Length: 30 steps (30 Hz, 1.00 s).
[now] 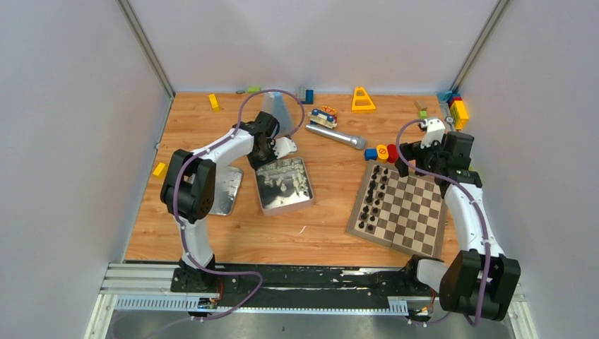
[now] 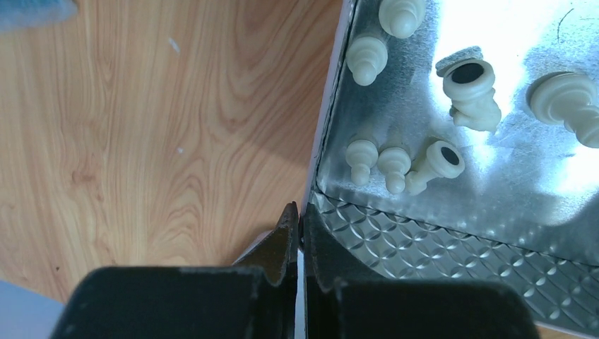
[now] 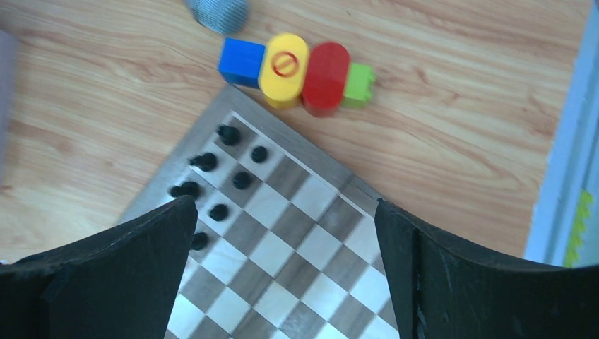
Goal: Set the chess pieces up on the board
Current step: Move the storage box to the center of the board.
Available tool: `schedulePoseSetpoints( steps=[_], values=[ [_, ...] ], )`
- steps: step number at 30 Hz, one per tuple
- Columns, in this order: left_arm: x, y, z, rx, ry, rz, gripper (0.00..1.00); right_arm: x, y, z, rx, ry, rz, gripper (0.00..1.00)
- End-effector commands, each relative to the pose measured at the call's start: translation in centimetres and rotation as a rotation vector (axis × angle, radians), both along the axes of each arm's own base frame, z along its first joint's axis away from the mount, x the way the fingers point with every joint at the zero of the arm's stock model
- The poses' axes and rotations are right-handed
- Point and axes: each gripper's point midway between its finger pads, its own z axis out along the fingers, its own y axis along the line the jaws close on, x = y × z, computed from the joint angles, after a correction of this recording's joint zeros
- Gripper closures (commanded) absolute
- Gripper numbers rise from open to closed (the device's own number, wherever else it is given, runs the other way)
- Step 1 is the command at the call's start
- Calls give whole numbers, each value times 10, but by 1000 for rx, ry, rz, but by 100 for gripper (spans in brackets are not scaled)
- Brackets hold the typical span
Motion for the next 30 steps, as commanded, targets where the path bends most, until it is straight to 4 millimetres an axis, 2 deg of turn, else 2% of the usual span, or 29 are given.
schedulePoseSetpoints(
  steps=[1,5,9,16,22,30],
  values=[
    [-9,45,3,99,17,10,98,-12,-41,-22,-116,68,-88,0],
    [-13,57,3,107,10,11,97,-26,-72,-34,-119,128,-158,1],
    [-14,62,5,99,-4,12,93,-44,-95,-56,-129,206,-214,2],
    [-6,62,11,60,-44,47,76,-69,-122,-85,-128,307,-296,3],
    [1,58,24,8,-91,84,62,-84,-132,-109,-103,389,-325,5],
    [8,55,42,-39,-158,140,47,-92,-124,-135,-43,465,-289,8]
  ],
)
